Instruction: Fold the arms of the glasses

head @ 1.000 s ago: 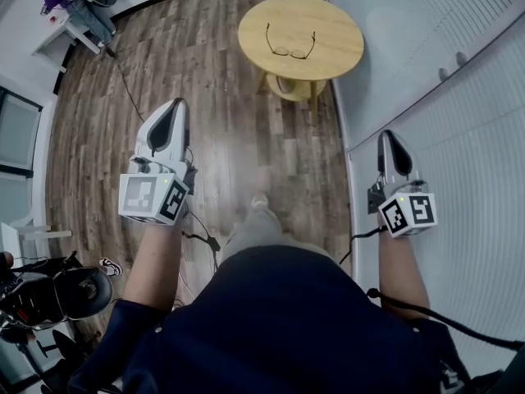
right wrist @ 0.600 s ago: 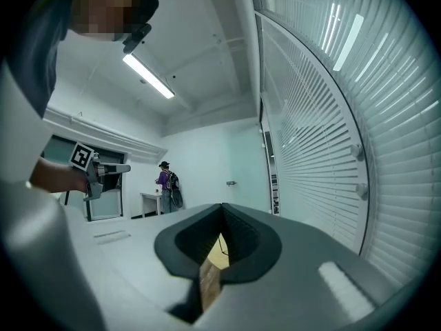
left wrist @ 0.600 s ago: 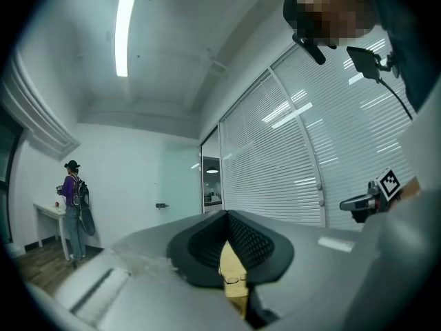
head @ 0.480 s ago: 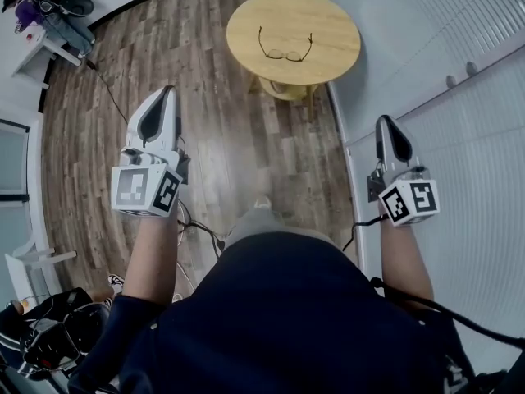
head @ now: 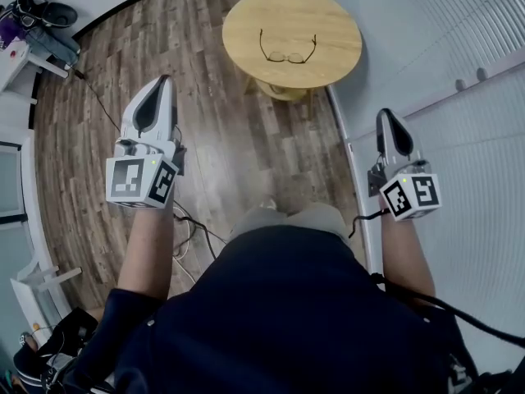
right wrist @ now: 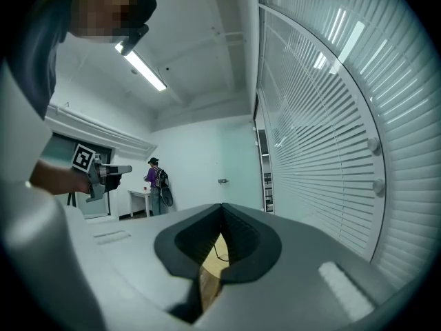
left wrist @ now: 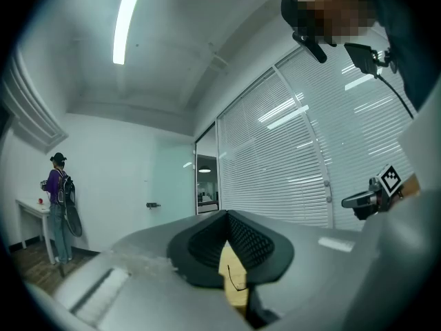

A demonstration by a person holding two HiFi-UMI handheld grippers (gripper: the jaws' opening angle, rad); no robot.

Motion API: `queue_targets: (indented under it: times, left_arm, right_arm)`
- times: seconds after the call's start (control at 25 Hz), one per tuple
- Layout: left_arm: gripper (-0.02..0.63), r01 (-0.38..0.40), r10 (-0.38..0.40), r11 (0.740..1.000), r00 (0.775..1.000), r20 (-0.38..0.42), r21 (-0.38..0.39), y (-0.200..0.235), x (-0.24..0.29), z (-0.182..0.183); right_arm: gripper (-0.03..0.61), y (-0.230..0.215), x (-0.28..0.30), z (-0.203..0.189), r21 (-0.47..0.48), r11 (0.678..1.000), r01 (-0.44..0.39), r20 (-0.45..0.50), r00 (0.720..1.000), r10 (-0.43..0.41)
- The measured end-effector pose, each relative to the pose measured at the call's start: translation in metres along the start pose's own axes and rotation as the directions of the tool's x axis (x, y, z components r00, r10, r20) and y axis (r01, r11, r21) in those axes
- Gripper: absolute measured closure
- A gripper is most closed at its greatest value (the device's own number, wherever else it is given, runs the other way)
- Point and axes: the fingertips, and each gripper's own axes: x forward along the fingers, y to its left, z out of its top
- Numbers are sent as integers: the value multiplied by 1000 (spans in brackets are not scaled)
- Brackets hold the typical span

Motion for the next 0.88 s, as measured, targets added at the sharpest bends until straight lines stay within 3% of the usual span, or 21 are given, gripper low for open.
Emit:
queue_targets:
  times: [0.4,0.88]
  left_arm:
    - [612,26,-26,1000,1000,9,-16,7,33,-14]
    - [612,-19,20,1000,1000,-16,16,39,82,-29]
  right_arm:
    - [572,0,23,-11,18,1000,2,3,1000,-3]
    - [572,-32,106,-38,62,998,-33,-2,999,33]
